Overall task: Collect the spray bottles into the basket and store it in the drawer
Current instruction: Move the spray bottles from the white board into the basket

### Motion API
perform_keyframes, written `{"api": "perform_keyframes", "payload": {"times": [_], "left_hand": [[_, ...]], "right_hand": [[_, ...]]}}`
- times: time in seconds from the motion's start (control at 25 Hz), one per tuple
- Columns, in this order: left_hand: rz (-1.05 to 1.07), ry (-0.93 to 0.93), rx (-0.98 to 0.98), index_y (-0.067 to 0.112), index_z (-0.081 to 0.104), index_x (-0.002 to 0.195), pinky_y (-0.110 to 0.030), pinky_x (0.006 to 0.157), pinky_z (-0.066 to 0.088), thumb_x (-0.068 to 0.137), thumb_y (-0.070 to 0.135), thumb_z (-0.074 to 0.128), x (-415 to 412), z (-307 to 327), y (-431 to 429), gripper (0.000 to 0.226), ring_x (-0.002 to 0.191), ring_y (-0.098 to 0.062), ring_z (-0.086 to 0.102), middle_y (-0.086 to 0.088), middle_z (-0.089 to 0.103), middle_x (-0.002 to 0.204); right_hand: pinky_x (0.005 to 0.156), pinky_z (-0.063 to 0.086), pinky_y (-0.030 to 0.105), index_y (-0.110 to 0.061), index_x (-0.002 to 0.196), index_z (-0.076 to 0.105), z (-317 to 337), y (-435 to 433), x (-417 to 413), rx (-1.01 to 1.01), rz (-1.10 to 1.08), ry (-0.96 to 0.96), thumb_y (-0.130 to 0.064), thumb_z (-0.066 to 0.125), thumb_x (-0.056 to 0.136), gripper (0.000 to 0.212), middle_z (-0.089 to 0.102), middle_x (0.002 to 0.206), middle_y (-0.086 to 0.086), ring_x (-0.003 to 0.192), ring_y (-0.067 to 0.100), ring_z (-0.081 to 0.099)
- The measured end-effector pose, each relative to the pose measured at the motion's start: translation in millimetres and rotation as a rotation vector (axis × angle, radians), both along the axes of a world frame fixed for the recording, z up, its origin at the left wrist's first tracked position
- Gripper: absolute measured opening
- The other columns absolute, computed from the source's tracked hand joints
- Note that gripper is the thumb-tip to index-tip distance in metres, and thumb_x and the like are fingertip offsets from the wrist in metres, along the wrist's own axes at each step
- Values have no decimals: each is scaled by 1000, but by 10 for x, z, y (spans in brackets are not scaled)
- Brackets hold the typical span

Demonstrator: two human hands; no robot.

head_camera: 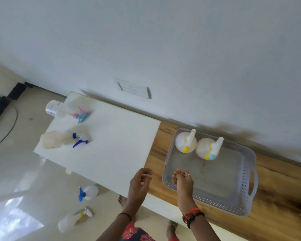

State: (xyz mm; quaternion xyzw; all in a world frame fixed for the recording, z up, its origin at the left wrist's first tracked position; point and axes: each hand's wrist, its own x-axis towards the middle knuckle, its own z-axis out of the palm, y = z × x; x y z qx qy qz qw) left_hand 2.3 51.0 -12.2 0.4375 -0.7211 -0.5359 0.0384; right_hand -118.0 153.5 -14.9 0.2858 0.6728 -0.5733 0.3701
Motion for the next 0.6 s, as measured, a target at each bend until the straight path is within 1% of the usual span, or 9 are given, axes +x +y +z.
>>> {"api": "perform_keyframes", "payload": {"times": [0.12,0.2,0.28,0.36,0.44,0.48,0.52,0.6], "left_hand": [[116,-44,-47,40,60,96,-19,74,51,92,5,51,448,-34,-568,36,85,-5,68,14,69,99],[177,-68,-95,37,59,94,-19,74,51,92,2,51,695,-25,-969,36,87,-8,67,12,68,100],[209,-88,-177,27,61,99,-24,81,52,93,0,50,972,-12,-1455,29,91,-15,65,4,66,103],[179,-127,-315,12,61,108,-28,88,49,92,-2,50,1217,-17,-1952,24,98,-22,63,-5,63,108],[136,-201,-435,6,59,113,-31,92,46,91,-1,52,1445,-21,-2466,25,104,-27,60,-10,59,112],[114,-245,-477,6,58,116,-34,93,45,90,0,53,1536,-22,-2708,27,107,-28,58,-11,58,115],[85,-286,-516,6,56,118,-37,95,45,88,1,55,1616,-28,-2942,31,110,-30,56,-11,57,119],[-23,-381,-585,6,51,126,-40,102,41,84,5,60,1764,-82,-3393,44,118,-32,52,-12,52,130]], "right_hand": [[56,39,26,-8,98,56,42,-487,213,37,169,-21,3,42,90,20,53,69,5,59,16,46],[56,38,24,-6,98,53,74,-851,348,9,228,-57,5,41,89,18,51,69,5,59,16,45],[60,43,24,-4,101,51,74,-1301,560,-50,254,-135,4,40,92,16,52,73,6,62,16,47],[66,47,24,-2,102,51,67,-1736,780,-119,261,-228,1,41,94,13,53,77,9,66,17,49],[68,48,24,-1,102,50,36,-2215,1038,-173,259,-309,2,41,95,11,52,76,10,66,18,49],[70,49,24,0,103,50,10,-2451,1167,-191,257,-346,3,39,95,14,52,76,11,68,18,49],[76,51,25,1,105,51,-18,-2689,1298,-212,258,-380,5,35,95,19,53,79,12,71,19,51],[95,51,32,7,115,52,-75,-3148,1563,-253,276,-441,6,33,95,27,55,87,16,86,24,54]]}}
